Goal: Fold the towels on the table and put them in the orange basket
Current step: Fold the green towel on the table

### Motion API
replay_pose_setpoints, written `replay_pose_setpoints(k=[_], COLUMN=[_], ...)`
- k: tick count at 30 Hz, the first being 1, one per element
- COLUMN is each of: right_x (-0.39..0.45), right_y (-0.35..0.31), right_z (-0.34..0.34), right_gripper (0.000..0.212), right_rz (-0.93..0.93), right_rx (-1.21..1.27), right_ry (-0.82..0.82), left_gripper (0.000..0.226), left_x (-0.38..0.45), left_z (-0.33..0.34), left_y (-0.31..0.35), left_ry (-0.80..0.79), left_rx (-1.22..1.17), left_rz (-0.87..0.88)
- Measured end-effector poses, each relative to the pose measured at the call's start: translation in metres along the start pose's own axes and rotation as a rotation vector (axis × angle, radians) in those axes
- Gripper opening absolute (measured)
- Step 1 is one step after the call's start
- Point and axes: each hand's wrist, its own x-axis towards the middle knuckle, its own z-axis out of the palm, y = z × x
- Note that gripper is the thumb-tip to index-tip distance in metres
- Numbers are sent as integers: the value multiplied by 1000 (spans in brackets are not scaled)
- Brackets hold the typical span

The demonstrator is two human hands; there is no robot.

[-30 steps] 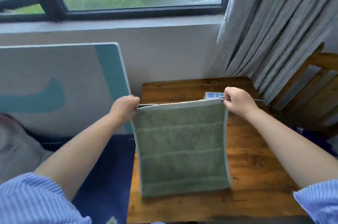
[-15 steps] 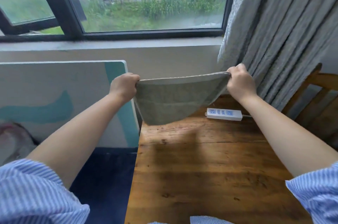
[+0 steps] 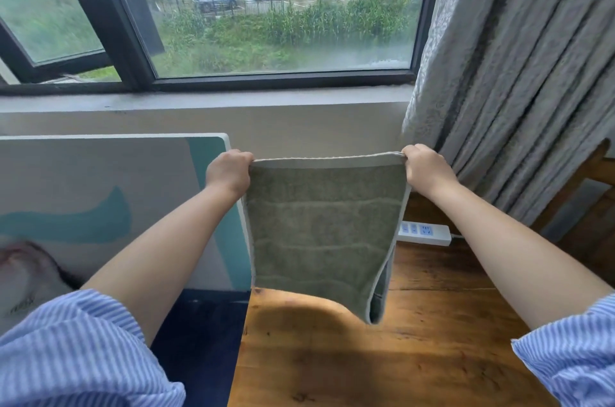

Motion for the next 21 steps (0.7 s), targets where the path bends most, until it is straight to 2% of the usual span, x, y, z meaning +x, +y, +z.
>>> replay_pose_setpoints(k=[4,8,12,15,19,21], right_x=[23,28,7,-25,-84,-115], right_y=[-5,-5,7,19,35,39], right_z=[5,7,23,44,77,92], right_gripper=[24,24,21,19,21,23], right_rz=[4,-63,-173,-200,-171,-201], right_rx=[59,109,118,90,-14,-116], right_ry=[68,177,115,-31,-311,-448], left_gripper=[36,36,34,34,36,34], left_x=[28,37,14,-22,-83,-112], left_z=[-2,-2,19,50,91,110], left_y=[3,-4,-23,-40,-46,-45], left_ry=[35,150,141,-8,-366,-484], left_rx=[-66,-167,-175,-125,17,77], left_rz=[-86,-104,-35,107,279,331])
